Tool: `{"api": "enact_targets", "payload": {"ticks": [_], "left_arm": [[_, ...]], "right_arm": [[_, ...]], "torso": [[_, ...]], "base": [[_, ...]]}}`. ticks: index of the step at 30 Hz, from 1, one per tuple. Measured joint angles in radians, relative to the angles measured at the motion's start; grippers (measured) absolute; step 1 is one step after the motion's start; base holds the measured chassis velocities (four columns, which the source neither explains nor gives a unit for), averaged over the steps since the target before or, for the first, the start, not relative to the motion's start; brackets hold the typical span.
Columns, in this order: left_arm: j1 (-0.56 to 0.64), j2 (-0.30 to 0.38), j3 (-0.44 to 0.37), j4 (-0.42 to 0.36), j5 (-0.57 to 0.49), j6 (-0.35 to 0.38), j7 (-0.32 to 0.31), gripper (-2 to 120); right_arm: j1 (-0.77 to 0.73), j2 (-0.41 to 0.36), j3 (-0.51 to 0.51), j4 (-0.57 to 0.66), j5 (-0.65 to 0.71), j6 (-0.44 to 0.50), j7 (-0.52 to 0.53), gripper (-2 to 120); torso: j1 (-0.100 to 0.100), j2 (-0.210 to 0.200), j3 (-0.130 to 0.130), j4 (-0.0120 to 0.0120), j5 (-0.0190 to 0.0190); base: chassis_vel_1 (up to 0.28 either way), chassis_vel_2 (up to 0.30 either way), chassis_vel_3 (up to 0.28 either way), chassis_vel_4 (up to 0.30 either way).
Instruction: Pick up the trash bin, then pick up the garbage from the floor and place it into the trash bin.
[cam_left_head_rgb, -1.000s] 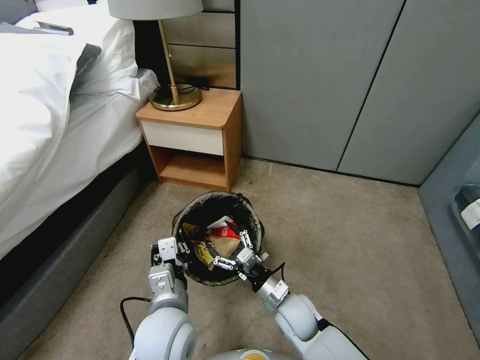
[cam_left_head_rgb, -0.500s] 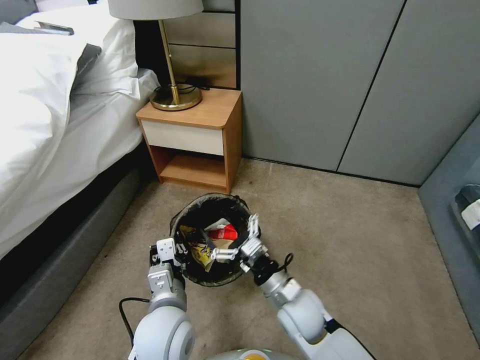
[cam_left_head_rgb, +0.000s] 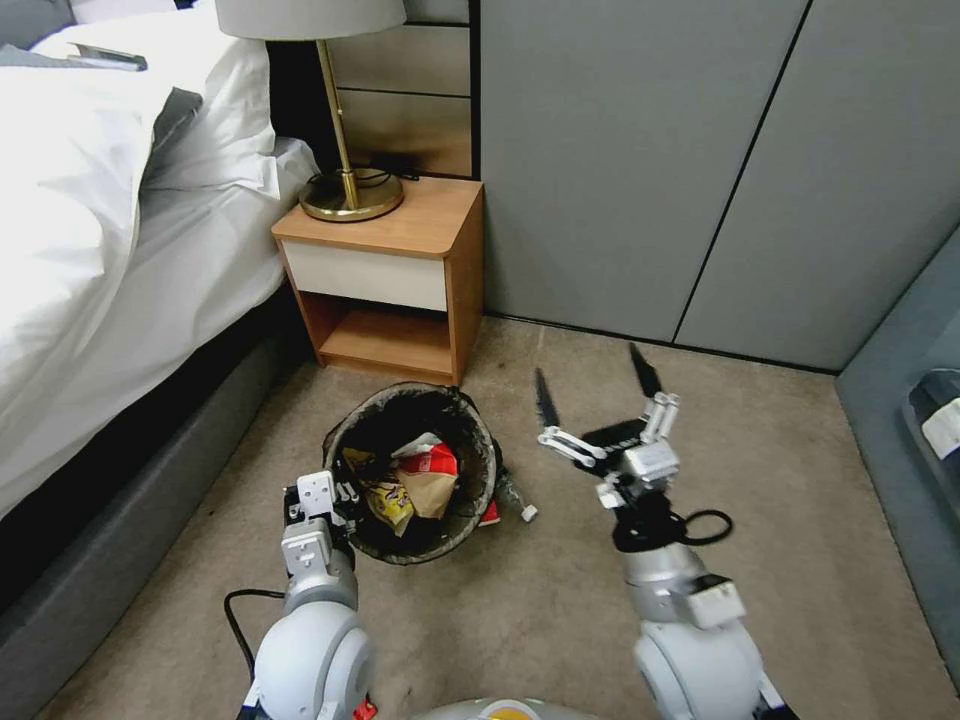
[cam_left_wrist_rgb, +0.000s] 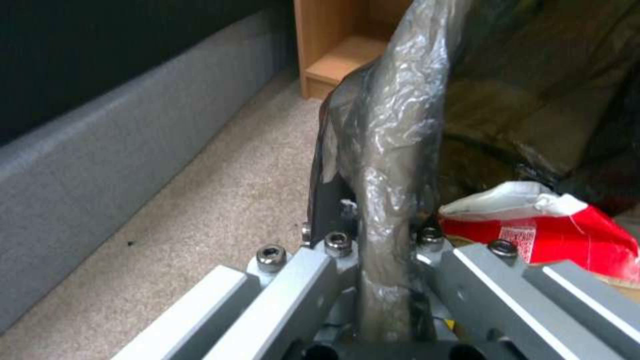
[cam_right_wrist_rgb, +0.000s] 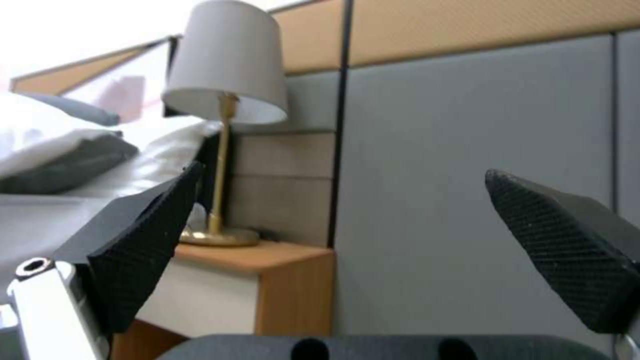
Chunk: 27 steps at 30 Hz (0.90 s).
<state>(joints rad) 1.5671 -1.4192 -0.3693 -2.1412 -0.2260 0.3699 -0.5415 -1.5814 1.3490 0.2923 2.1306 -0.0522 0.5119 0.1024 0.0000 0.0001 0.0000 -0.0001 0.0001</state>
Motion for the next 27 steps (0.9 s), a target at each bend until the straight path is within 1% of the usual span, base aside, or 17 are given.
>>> {"api": "enact_targets", "payload": {"ticks": [6, 13, 18, 20, 21, 24, 25, 27], "left_arm": [[0.006, 0.001, -0.003, -0.010, -0.001, 0.000, -0.002, 0], [0.010, 0.001, -0.014, -0.026, -0.005, 0.000, -0.003, 0], [0.008, 0.001, -0.022, -0.034, -0.011, 0.001, -0.005, 0], [0.006, -0.003, -0.025, -0.035, -0.014, 0.001, -0.011, 0], [0.006, -0.003, -0.025, -0.035, -0.014, 0.001, -0.011, 0], [0.006, -0.008, -0.031, -0.040, -0.016, 0.002, -0.016, 0], [0.006, -0.008, -0.031, -0.040, -0.016, 0.002, -0.016, 0], [0.010, -0.009, -0.037, -0.044, -0.016, 0.002, -0.020, 0]], "right_arm": [[-0.029, 0.008, 0.013, -0.027, 0.003, 0.034, 0.003, 100], [-0.005, 0.006, 0.026, -0.061, 0.016, 0.034, 0.002, 100], [0.073, -0.016, 0.035, -0.129, 0.076, -0.038, -0.014, 100], [0.158, -0.037, 0.012, -0.223, 0.141, -0.128, -0.029, 100], [0.158, -0.037, 0.012, -0.223, 0.141, -0.128, -0.029, 100], [0.259, -0.056, -0.048, -0.354, 0.255, -0.248, -0.050, 100], [0.259, -0.056, -0.048, -0.354, 0.255, -0.248, -0.050, 100], [0.335, -0.066, -0.096, -0.468, 0.319, -0.317, -0.056, 100]], "torso": [[0.000, 0.000, 0.000, 0.0000, 0.0000], [0.000, 0.000, 0.000, 0.0000, -0.0001], [0.000, 0.000, 0.000, 0.0000, -0.0001], [0.000, 0.000, 0.000, 0.0002, 0.0000], [0.000, 0.000, 0.000, 0.0002, 0.0000], [0.000, 0.000, 0.000, 0.0001, 0.0001], [0.000, 0.000, 0.000, 0.0001, 0.0001], [0.000, 0.000, 0.000, 0.0002, -0.0002]], "base": [[0.000, 0.000, 0.000, 0.000], [0.000, 0.000, 0.000, 0.000], [0.000, 0.000, 0.000, 0.000], [0.000, 0.000, 0.000, 0.000], [0.000, 0.000, 0.000, 0.000], [0.000, 0.000, 0.000, 0.000], [0.000, 0.000, 0.000, 0.000], [0.000, 0.000, 0.000, 0.000]]}}
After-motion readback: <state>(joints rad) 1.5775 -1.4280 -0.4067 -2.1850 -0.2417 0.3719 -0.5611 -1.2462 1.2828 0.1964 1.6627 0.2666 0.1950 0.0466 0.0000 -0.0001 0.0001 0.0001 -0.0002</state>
